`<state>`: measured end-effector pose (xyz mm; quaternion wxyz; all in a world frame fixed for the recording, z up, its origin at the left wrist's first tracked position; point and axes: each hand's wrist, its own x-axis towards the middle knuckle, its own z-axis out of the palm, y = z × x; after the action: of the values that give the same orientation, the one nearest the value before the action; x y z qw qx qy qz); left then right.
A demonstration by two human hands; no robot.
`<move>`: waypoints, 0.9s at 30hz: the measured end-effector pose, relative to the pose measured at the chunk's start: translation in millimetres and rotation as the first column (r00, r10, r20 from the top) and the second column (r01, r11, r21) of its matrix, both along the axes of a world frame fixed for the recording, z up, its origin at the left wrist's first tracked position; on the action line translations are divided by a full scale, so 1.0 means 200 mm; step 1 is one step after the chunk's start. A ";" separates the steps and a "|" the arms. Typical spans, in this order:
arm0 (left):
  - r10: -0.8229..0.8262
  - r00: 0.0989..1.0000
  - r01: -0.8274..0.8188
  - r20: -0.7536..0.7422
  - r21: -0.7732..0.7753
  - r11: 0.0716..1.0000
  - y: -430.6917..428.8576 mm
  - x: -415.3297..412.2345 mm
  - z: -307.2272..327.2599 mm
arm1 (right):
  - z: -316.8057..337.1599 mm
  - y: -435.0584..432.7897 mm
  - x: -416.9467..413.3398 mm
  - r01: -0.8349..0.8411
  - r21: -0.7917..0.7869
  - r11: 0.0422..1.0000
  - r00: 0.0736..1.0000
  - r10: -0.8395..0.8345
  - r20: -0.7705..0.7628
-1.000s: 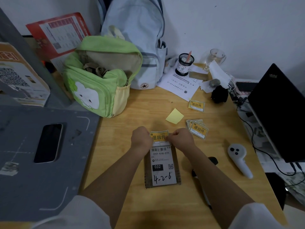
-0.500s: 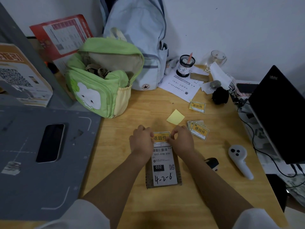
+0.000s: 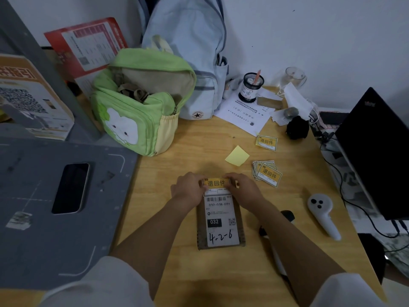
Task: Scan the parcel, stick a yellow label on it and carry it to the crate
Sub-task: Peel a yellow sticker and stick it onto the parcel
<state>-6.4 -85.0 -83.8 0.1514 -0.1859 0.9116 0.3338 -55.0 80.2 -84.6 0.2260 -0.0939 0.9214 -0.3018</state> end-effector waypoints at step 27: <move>0.391 0.850 -0.527 0.354 0.540 0.656 0.18 0.24 0.02 | -0.05 0.08 0.31 0.646 -0.463 0.606 0.720 -0.282 0.635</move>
<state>41.1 -49.8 -79.0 0.2077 -0.3842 0.6519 0.6198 6.6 96.1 -95.2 0.3180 0.1672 0.6513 -0.6684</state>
